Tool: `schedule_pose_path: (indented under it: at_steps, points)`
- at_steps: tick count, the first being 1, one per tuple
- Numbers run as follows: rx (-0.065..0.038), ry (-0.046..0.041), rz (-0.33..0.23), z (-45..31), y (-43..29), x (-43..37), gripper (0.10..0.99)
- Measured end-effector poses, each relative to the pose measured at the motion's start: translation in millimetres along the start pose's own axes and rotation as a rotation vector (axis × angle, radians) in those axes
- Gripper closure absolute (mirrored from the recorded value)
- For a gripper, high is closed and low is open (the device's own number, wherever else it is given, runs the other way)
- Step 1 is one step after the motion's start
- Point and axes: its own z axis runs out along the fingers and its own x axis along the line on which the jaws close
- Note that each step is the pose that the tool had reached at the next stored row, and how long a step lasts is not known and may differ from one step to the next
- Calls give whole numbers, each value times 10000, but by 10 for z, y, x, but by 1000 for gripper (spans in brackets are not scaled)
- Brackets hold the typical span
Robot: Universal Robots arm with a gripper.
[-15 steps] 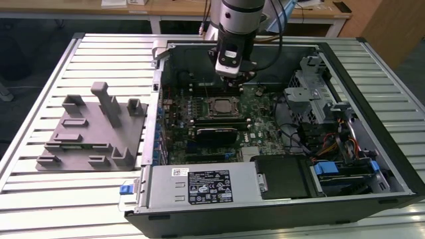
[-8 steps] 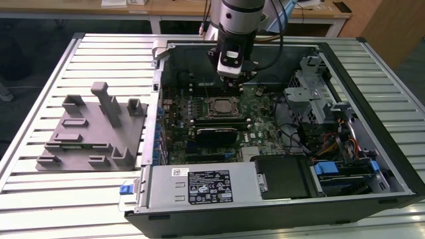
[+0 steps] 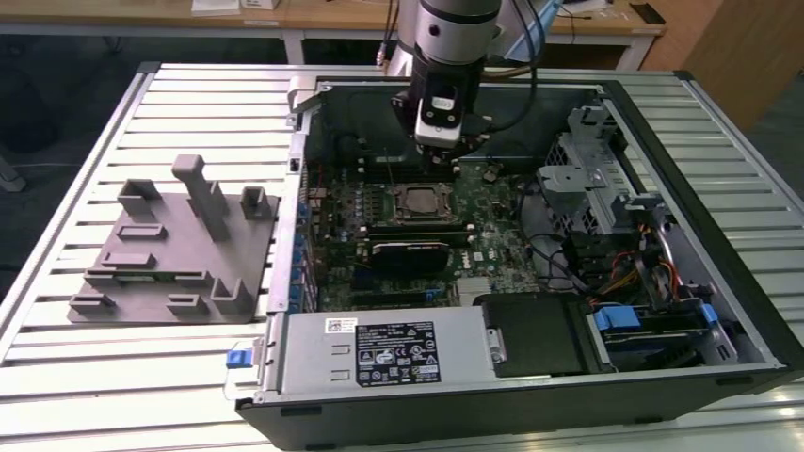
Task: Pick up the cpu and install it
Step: 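Close the cpu cover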
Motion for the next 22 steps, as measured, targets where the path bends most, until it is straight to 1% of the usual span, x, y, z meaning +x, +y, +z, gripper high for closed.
schedule_pose_path:
  at_steps: [22]
  points:
    - [57,27,-1142,0,0,0,980]
